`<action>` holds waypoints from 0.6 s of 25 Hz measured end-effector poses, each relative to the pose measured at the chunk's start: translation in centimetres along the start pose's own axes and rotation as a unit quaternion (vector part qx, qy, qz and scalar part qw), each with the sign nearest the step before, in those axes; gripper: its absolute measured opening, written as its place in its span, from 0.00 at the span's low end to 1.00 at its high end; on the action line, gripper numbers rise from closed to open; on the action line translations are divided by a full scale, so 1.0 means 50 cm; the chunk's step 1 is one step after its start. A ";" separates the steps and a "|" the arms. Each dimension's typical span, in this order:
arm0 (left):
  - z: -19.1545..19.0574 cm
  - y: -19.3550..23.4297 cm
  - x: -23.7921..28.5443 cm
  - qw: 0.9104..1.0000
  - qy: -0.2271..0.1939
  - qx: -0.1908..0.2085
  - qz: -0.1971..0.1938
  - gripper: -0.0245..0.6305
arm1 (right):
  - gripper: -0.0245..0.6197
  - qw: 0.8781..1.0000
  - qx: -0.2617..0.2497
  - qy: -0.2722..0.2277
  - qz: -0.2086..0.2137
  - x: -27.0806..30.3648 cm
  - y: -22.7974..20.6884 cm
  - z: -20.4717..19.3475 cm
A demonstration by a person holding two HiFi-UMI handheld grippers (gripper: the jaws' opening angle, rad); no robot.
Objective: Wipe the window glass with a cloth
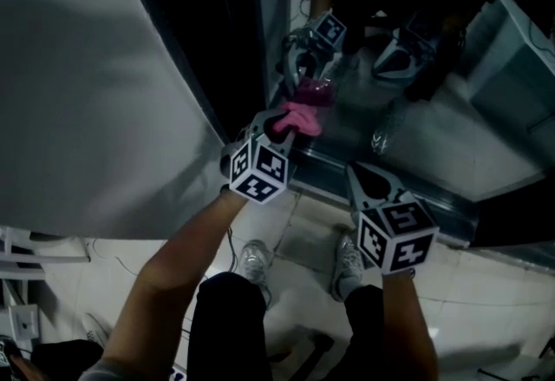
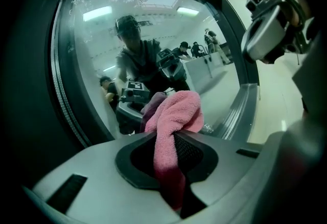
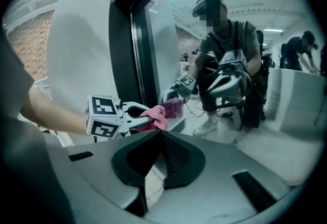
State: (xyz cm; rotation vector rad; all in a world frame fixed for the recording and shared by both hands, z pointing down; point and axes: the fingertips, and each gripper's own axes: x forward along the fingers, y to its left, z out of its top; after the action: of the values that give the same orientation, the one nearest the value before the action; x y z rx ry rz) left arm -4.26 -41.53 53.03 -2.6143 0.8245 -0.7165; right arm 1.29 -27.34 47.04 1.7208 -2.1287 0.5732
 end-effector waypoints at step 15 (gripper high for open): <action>-0.084 -0.054 0.031 0.999 0.041 -0.026 -0.019 0.12 | 0.04 0.999 0.016 0.038 0.022 0.053 0.006 -0.058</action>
State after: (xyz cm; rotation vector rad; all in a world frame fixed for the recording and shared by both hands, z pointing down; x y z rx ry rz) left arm -4.20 -40.91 58.22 -2.6684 0.8281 -0.8284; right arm 0.49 -28.02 50.80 1.6460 -2.1190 0.6772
